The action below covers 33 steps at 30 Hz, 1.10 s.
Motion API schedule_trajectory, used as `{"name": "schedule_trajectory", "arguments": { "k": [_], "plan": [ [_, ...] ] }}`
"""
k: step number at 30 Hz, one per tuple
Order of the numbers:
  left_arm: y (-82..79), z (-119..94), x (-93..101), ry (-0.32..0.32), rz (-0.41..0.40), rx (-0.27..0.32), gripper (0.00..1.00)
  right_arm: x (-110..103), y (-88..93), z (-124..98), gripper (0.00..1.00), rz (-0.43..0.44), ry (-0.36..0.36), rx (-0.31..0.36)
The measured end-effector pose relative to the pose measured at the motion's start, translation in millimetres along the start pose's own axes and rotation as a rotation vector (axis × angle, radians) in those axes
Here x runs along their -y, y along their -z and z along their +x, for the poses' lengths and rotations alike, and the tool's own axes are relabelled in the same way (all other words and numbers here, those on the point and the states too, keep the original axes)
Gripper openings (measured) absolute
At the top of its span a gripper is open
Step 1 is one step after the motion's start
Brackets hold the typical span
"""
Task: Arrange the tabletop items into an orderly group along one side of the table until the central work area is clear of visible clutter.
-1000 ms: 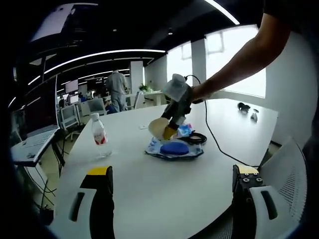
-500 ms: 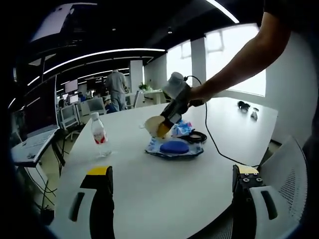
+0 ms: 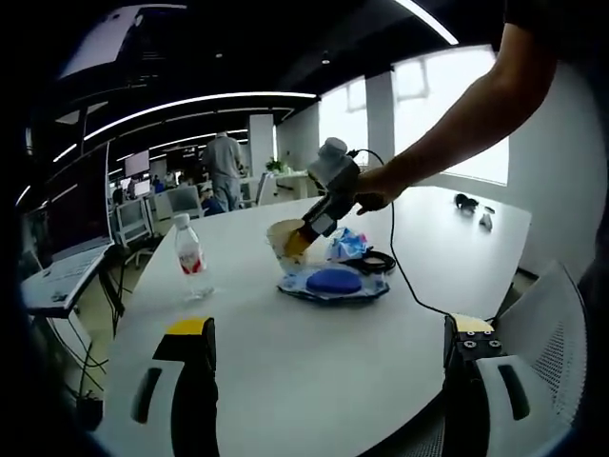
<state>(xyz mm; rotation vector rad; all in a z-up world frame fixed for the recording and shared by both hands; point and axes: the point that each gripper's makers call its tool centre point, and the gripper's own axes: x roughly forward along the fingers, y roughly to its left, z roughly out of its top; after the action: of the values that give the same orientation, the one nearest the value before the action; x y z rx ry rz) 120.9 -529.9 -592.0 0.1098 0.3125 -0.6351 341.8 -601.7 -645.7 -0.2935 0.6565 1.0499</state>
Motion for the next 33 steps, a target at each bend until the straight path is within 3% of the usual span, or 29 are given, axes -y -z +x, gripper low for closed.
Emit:
{"name": "schedule_trajectory", "arguments": {
  "k": [5, 21, 33],
  "plan": [
    [0.3, 0.3, 0.0, 0.003, -0.003, -0.002, 0.99, -0.3, -12.2, 6.4, 0.39, 0.056, 0.01, 0.051],
    [0.7, 0.4, -1.1, 0.0, -0.01, -0.003, 0.99, 5.8, -26.5, 21.8, 0.39, 0.173, 0.03, 0.122],
    [0.4, -0.5, -2.3, -0.006, -0.021, 0.002, 0.99, 11.7, -38.8, 32.0, 0.39, 0.199, 0.047, 0.155]
  ]
}}
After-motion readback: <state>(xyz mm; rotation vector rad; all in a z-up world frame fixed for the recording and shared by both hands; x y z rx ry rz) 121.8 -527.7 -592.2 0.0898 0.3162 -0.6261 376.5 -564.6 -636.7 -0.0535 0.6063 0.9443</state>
